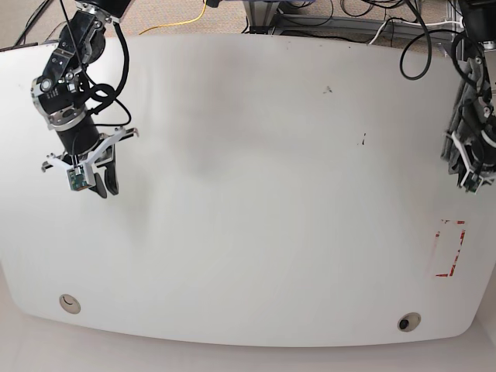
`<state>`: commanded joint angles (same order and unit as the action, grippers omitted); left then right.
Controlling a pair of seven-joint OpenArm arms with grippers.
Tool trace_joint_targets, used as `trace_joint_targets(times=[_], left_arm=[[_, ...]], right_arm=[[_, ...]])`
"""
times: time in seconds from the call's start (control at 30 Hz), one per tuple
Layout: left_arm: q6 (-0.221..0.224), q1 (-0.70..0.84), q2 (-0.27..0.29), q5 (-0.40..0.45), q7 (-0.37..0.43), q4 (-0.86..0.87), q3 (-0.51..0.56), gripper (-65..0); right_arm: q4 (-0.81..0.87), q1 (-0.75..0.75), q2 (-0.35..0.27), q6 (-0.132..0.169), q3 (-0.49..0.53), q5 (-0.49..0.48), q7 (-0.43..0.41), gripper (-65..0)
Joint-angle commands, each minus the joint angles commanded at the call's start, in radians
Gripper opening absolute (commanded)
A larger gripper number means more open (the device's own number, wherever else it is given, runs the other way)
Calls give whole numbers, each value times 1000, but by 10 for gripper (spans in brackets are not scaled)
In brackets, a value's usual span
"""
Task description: Layout the t-shirt on the table in an organized manner, then fold the t-shirt properly
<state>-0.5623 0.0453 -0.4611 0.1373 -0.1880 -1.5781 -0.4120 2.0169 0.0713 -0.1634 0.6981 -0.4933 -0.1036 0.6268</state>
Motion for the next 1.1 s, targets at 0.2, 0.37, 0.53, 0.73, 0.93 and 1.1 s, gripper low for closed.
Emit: trace_joint_targets(times=[0.2,0.37,0.53,0.73,0.93,1.1], left_arm=[[25,-52,183,5,163,-15,-15,-568],[114,5,305,3,356,37,8,-568],[117,106,374,3,505,77,69,-568],[117,282,413,3,549,25,103,-568],[117,503,454,2,549,-68,104,-568],[117,697,476,2,549,-140,104,-568]], right_arm=[[-87,-9,41,0,25,121,-212,-539],[-187,44,74,0,23,176,-448,-541],[-261,146,75,0,23,180,-641,-541],[-272,328,78,0,23,114,-755,-541],[-229,552,78,0,23,-40,-761,-541],[-209,717,80,0,28,-117,-761,-541]])
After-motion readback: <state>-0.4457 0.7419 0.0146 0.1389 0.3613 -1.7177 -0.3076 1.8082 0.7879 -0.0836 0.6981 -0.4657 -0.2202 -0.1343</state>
